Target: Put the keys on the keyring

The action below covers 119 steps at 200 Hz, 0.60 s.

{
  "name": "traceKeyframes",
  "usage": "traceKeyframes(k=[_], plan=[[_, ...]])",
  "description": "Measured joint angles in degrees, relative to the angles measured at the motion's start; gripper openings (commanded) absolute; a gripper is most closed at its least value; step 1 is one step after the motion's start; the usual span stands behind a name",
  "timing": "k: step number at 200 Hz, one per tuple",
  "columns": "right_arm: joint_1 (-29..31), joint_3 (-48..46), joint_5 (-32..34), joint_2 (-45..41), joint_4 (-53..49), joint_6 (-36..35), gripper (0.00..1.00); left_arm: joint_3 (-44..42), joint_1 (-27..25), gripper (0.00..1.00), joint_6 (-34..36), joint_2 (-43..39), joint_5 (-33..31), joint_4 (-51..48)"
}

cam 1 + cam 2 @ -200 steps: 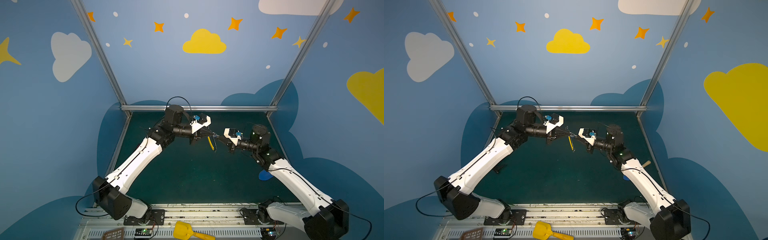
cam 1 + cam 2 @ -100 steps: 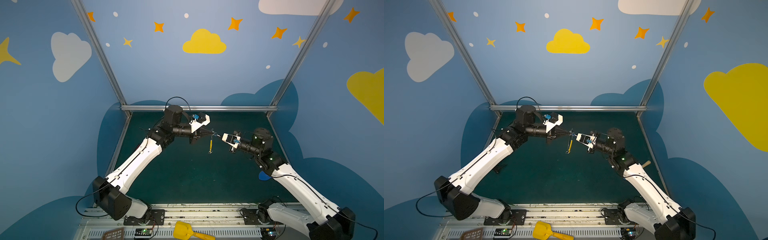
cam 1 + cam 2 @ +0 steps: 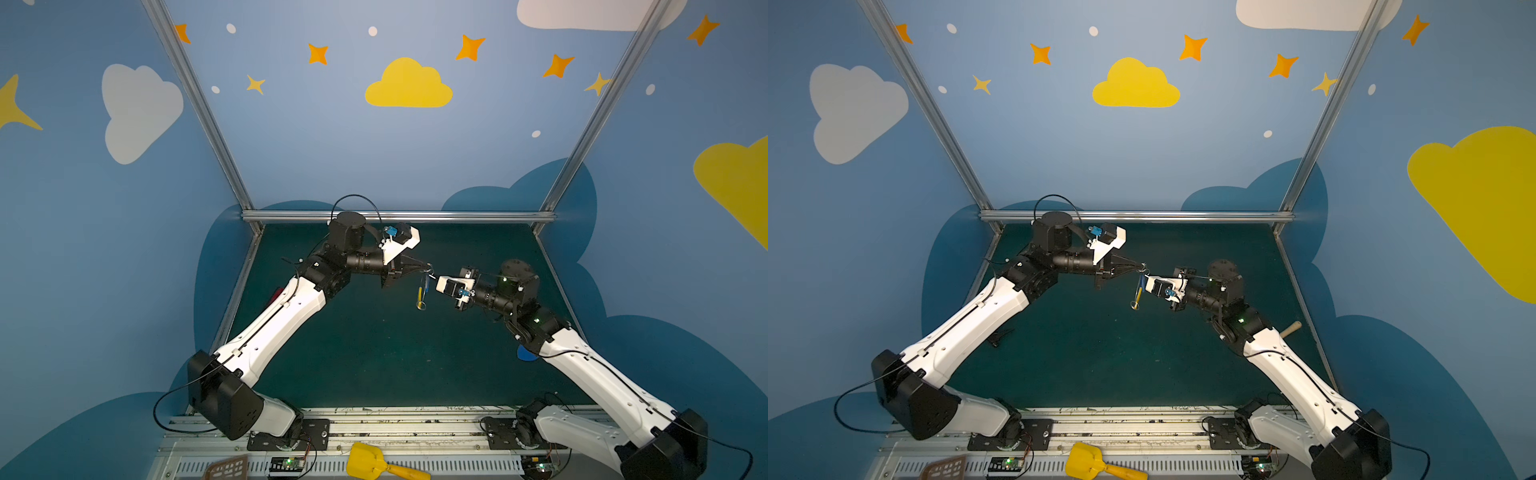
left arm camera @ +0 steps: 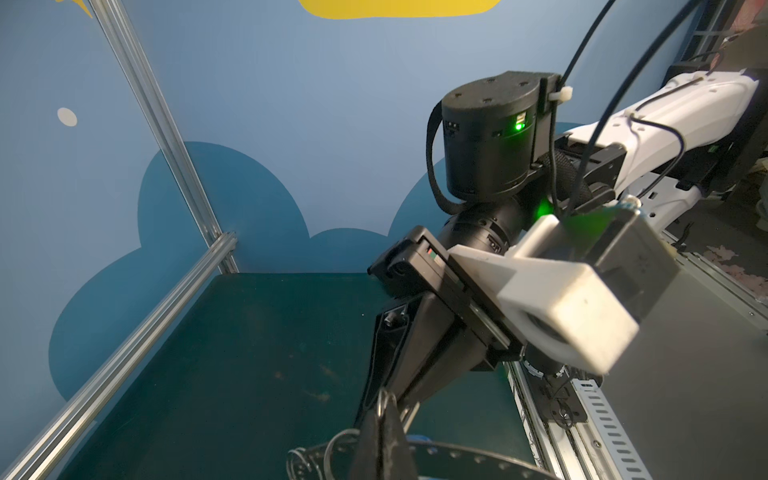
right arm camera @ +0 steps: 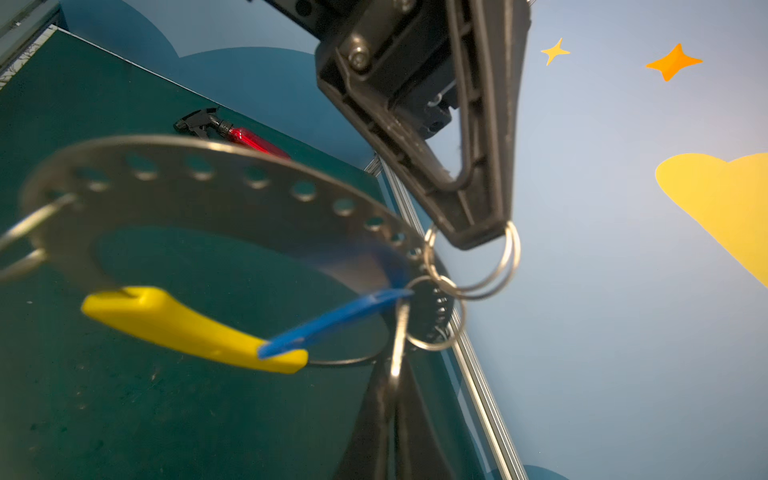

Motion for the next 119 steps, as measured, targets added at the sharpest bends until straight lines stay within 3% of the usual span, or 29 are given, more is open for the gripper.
traceKeyframes(k=[22,62,119], plan=[[0.0,0.0,2.7,-0.4,-1.2,1.3,0.31,0.0,0.0,0.03,0.1,0.2,-0.2,0.5],[-4.7,0.0,5.4,-3.5,-4.3,4.4,0.32,0.0,0.0,0.03,0.6,0.3,-0.4,0.4],[-9.1,6.1,-6.8,-3.4,-8.0,10.4,0.29,1.4,-0.4,0.03,2.9,1.6,-0.5,-1.8]])
